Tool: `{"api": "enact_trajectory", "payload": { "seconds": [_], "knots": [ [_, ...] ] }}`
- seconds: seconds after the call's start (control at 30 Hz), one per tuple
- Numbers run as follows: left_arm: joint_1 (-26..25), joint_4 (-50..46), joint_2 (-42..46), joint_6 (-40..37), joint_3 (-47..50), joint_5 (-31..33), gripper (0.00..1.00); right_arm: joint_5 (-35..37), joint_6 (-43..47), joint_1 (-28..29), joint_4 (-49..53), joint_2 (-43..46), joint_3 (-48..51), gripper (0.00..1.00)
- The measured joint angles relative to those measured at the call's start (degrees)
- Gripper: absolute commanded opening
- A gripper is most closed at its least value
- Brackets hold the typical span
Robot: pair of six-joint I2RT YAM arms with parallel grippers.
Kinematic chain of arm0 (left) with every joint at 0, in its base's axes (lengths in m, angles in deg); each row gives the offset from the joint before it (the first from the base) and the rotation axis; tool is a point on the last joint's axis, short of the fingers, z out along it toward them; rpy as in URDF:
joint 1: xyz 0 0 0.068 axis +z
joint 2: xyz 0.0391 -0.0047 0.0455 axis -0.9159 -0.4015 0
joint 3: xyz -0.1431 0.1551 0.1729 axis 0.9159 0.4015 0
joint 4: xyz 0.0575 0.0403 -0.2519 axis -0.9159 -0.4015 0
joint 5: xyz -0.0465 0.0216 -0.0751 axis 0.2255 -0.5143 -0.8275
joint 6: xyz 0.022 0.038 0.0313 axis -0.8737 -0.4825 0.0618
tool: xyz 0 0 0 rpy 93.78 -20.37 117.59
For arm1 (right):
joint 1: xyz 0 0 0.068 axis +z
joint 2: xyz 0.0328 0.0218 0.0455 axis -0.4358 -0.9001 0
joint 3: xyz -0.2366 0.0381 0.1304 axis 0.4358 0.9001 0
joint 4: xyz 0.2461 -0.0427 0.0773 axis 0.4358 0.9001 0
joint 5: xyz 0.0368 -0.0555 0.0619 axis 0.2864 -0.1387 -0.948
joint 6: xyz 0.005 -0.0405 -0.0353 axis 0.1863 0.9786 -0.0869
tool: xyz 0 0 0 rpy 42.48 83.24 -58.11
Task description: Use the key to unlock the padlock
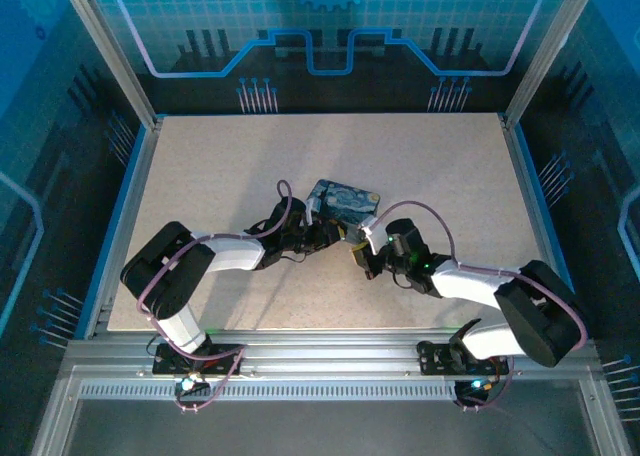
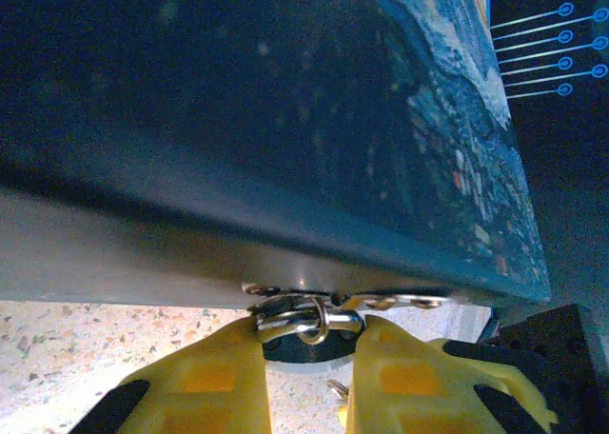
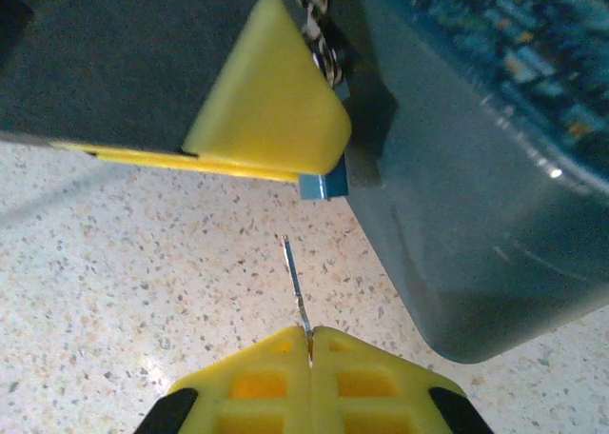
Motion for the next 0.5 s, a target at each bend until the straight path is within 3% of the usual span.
{"api": "enact_trajectory", "payload": {
  "seconds": [0.5],
  "knots": [
    [-0.02,0.00,0.09,0.35,0.00,0.00,0.10,1.27,1.90,-0.02,-2.75,-4.24,-0.68,0.00]
  ]
}}
